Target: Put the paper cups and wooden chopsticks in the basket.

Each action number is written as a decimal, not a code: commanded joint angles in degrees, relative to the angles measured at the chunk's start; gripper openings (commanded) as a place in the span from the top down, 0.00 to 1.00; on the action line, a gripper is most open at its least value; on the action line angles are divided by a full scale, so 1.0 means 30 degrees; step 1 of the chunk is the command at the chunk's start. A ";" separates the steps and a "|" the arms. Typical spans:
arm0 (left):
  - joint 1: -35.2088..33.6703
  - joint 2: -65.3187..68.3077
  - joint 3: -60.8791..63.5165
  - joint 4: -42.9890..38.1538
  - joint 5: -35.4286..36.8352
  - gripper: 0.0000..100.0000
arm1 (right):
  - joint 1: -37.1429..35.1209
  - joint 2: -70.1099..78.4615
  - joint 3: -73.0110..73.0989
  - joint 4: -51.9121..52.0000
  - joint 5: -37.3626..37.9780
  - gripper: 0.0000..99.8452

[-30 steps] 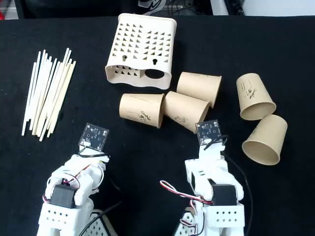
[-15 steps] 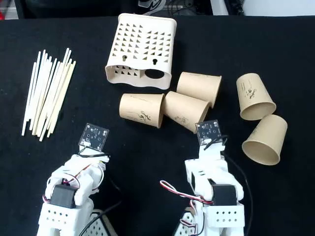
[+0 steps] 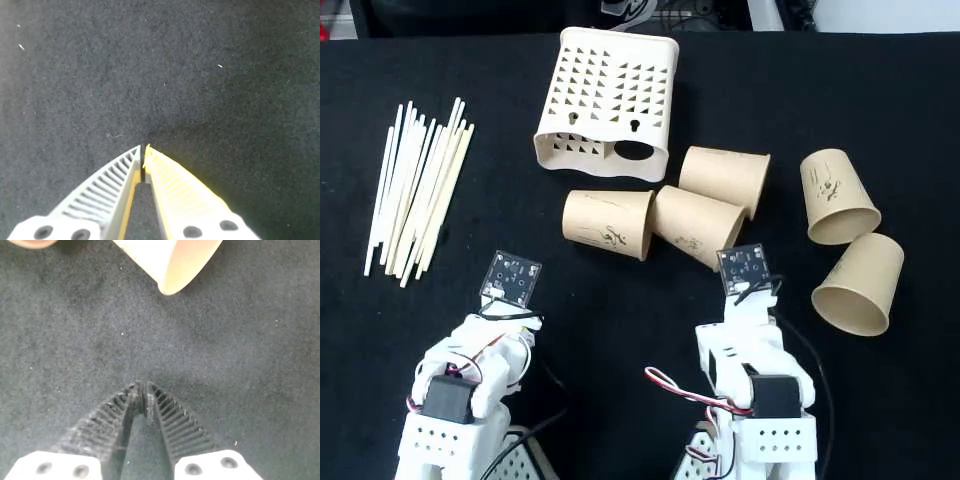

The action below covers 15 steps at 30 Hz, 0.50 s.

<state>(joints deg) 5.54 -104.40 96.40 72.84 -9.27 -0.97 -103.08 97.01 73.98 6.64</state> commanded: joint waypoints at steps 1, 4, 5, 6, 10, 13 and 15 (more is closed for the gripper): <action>0.0103 -0.0059 0.0337 0.0059 -0.0059 0.97 | 0.0293 -0.1421 -0.0161 0.0088 0.0088 0.99; 0.0103 -0.0059 0.0337 0.0059 -0.0059 0.97 | 0.0293 -0.1421 -0.0161 0.0088 0.0088 0.99; 0.0103 -0.0059 0.0337 0.0059 -0.0059 0.97 | 0.0264 -0.1421 -0.0161 0.0088 0.0088 0.99; 0.0103 -0.0059 0.0337 0.0059 -0.0059 0.97 | 0.0264 -0.1421 -0.0161 0.0088 0.0088 0.99; 0.0132 -0.0059 0.0337 0.0059 -0.0059 0.97 | 0.0264 -0.1421 -0.0161 0.0088 0.0059 0.99; 0.0161 -0.0059 0.0337 0.0059 -0.0059 0.97 | 0.0264 -0.1421 -0.0161 0.0059 0.0029 0.99; 0.0220 -0.0059 0.0337 0.0059 -0.0059 0.97 | 0.0264 -0.1421 -0.0161 0.0059 0.0029 0.99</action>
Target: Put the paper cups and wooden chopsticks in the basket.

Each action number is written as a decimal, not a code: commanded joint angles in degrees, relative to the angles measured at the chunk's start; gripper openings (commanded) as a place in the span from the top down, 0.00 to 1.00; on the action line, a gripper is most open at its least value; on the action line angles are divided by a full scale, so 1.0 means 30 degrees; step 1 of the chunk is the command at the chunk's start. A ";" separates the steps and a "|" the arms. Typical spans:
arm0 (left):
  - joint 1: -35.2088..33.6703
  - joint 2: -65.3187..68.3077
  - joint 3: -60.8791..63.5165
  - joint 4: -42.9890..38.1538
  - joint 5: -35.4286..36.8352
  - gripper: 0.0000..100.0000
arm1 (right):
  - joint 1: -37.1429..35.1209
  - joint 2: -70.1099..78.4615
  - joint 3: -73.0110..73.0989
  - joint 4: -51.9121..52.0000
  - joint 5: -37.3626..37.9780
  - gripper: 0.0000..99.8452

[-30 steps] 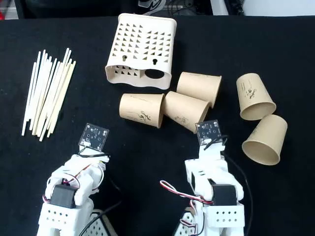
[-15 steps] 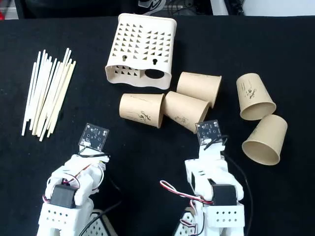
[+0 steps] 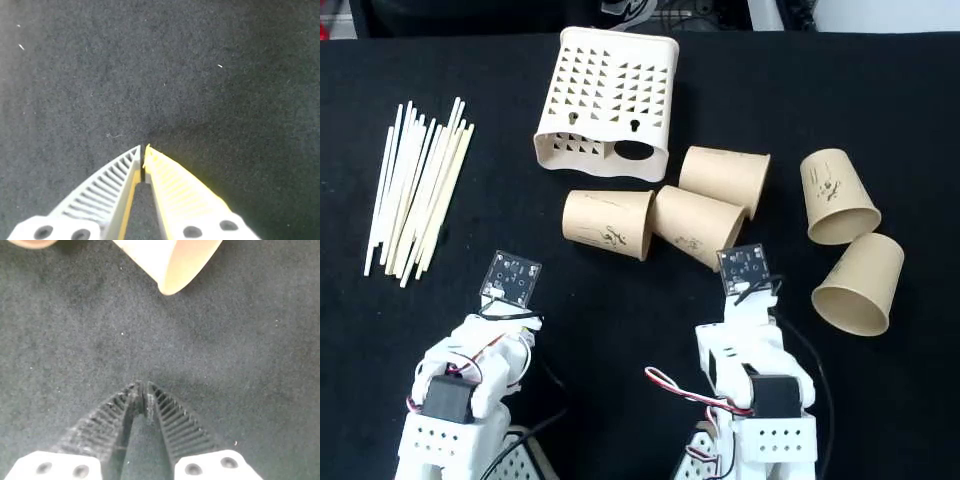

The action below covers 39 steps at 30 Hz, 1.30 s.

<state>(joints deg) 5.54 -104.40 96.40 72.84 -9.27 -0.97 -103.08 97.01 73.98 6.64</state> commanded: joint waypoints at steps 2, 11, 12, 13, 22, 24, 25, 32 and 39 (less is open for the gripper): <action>0.0220 -0.0059 0.0337 0.0059 -0.0059 0.97 | 0.0322 -0.1421 -0.0161 0.0059 0.0059 0.99; 0.1128 -0.0059 -0.0220 -0.1260 -0.1084 0.97 | 0.0000 -0.1421 -0.0161 -0.0645 0.3253 0.97; 0.0777 -0.0059 -0.0513 -0.1319 -0.1582 0.97 | 0.0000 -0.1421 -0.0161 -0.0674 0.4747 0.96; 0.0396 -0.0088 -0.0894 -0.1495 -0.2139 0.97 | 0.0000 -0.1421 -0.0161 -0.0674 0.6242 0.95; -0.3736 -0.0088 -0.3179 -1.2308 -0.3341 0.97 | -0.0147 -0.1421 -0.0161 -0.0674 0.9963 0.91; -0.3766 -0.0059 -0.1744 -1.6176 -0.2667 0.96 | -0.0147 -0.1421 -0.0161 -0.0674 0.9905 0.91; -0.3824 -0.0059 -0.0923 -1.7993 -0.2022 0.95 | -0.0147 -0.1421 -0.0161 -0.0674 0.9905 0.91; -0.3736 0.1875 -0.1744 -1.9634 0.3868 0.79 | -0.0147 -0.1421 -0.0161 -0.0674 0.9846 0.91; -0.3502 1.2015 -0.7956 -2.0308 0.4278 0.79 | -0.0147 -0.1421 -0.0161 -0.0674 0.9846 0.91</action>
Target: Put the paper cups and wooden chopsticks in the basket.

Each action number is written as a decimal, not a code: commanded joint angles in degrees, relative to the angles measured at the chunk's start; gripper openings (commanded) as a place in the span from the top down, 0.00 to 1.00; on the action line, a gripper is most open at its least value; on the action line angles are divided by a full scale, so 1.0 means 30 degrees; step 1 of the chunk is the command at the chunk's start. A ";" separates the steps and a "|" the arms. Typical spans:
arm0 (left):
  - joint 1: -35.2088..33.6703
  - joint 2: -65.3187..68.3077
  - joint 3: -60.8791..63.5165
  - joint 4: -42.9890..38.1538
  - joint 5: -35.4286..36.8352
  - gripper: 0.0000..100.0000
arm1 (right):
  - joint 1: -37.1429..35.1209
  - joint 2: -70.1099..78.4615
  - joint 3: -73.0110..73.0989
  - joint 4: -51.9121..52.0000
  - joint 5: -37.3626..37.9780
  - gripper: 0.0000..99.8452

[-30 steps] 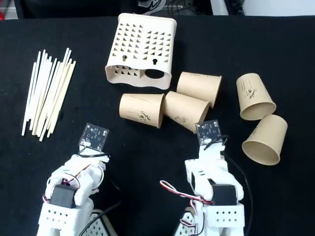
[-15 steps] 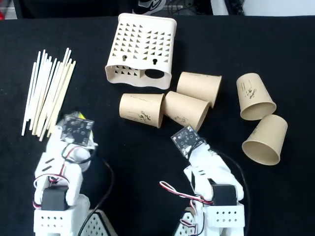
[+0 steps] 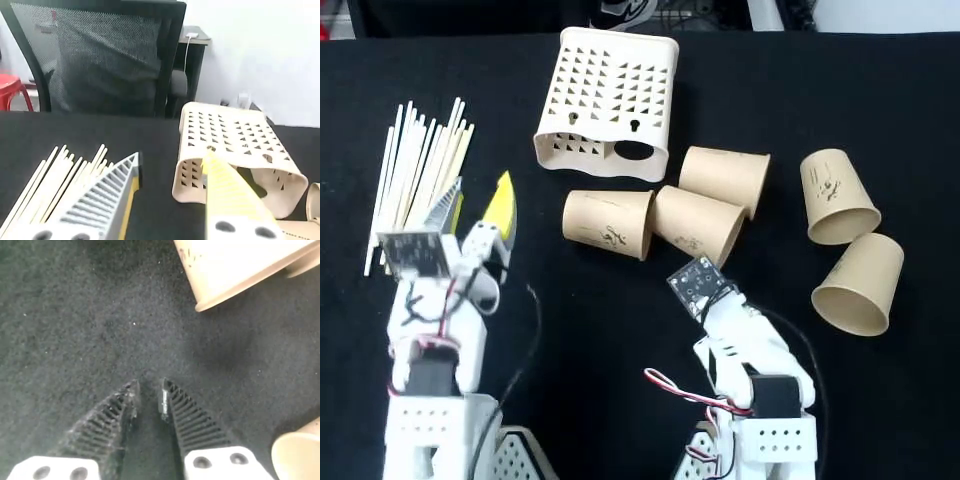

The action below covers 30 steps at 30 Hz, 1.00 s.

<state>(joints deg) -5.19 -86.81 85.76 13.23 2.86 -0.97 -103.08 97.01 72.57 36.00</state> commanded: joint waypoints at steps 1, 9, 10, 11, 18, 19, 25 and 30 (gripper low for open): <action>0.0073 0.8029 -0.5377 -0.0498 0.0234 0.79 | -0.0147 -0.1421 -0.0161 -0.0205 0.0059 0.91; 0.0073 1.9634 -1.2117 -0.0586 0.0147 0.79 | -0.0147 -0.1421 -0.0161 -0.0205 0.0059 0.91; 0.0073 2.0718 -1.2733 -0.0586 0.0117 0.79 | -0.0147 -0.1421 -0.0161 -0.0205 0.0059 0.91; 0.0103 2.1656 -1.3289 -0.0586 0.0117 0.79 | -0.0147 -0.1421 -0.0161 -0.0205 0.0059 0.91; 0.0103 2.7106 -1.6513 -0.0440 -0.1114 0.75 | -0.0147 -0.1421 -0.0161 -0.0205 0.0059 0.91; 0.0103 2.7516 -1.6659 -0.0440 -0.1260 0.76 | -0.0147 -0.1421 -0.0161 -0.0205 0.0059 0.91; 0.0044 2.7722 -1.6806 -0.0498 -0.1260 0.75 | -0.0147 -0.1421 -0.0161 -0.0205 0.0088 0.91; 0.1392 2.8220 -1.6864 -0.1553 -0.1143 0.75 | -0.0147 -0.1421 -0.0161 -0.0205 0.0059 0.91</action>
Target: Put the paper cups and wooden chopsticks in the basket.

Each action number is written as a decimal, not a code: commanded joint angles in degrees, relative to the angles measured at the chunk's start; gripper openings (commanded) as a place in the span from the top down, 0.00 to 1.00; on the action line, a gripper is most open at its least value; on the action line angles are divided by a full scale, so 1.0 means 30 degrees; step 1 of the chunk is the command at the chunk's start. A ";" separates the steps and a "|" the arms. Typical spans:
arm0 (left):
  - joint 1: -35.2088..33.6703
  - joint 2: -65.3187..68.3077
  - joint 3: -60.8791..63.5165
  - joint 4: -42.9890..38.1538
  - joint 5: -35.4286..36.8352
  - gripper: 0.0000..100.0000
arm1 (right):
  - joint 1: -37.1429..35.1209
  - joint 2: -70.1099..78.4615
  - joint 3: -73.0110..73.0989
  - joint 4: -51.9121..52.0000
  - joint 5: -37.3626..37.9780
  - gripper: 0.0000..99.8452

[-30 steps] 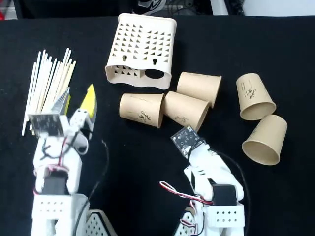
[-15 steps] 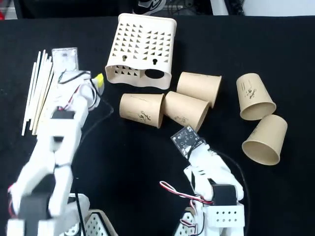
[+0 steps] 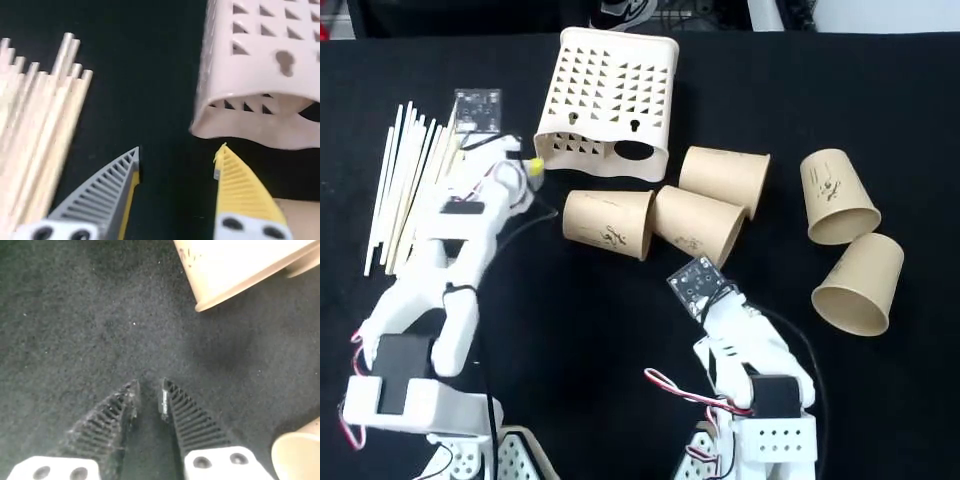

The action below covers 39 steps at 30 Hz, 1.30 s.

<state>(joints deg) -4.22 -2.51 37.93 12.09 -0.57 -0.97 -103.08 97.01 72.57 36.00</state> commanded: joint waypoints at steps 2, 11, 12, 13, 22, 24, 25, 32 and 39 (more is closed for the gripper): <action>0.1128 0.0879 -0.1245 -0.2725 0.0996 0.76 | -0.0147 -0.1421 -0.0161 -0.0205 0.0059 0.91; 0.0571 0.7941 -0.7751 -0.2139 0.3634 0.76 | -0.0147 -0.1421 -0.0161 -0.0205 0.0059 0.91; 0.0571 0.8352 -0.8513 -0.1846 0.3751 0.78 | -0.0147 -0.1421 -0.0161 -0.0205 0.0059 0.91; 0.0571 0.8586 -0.9099 -0.1729 0.3722 0.79 | -0.0147 -0.1421 -0.0161 -0.0205 0.0059 0.91; 0.1040 0.9231 -1.0623 -0.2110 0.3546 0.98 | -0.0147 -0.1421 -0.0161 -0.0205 0.0059 0.91; 0.1128 0.9201 -1.0359 -0.2081 0.3546 0.97 | -0.0147 -0.1421 -0.0161 -0.0205 0.0059 0.91; 0.1128 0.9172 -1.0271 -0.2081 0.3546 0.97 | -0.0147 -0.1421 -0.0161 -0.0205 0.0059 0.91; 0.1128 0.5656 -1.0388 0.3839 0.3692 0.97 | -0.0147 -0.1421 -0.0161 -0.0205 0.0059 0.91; 0.1128 0.1055 -1.0418 0.9553 0.3692 0.97 | -0.0147 -0.1392 -0.0161 -0.0205 0.0059 0.91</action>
<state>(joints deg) -1.14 10.24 9.36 34.33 9.98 -0.97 -103.08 97.01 72.57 36.00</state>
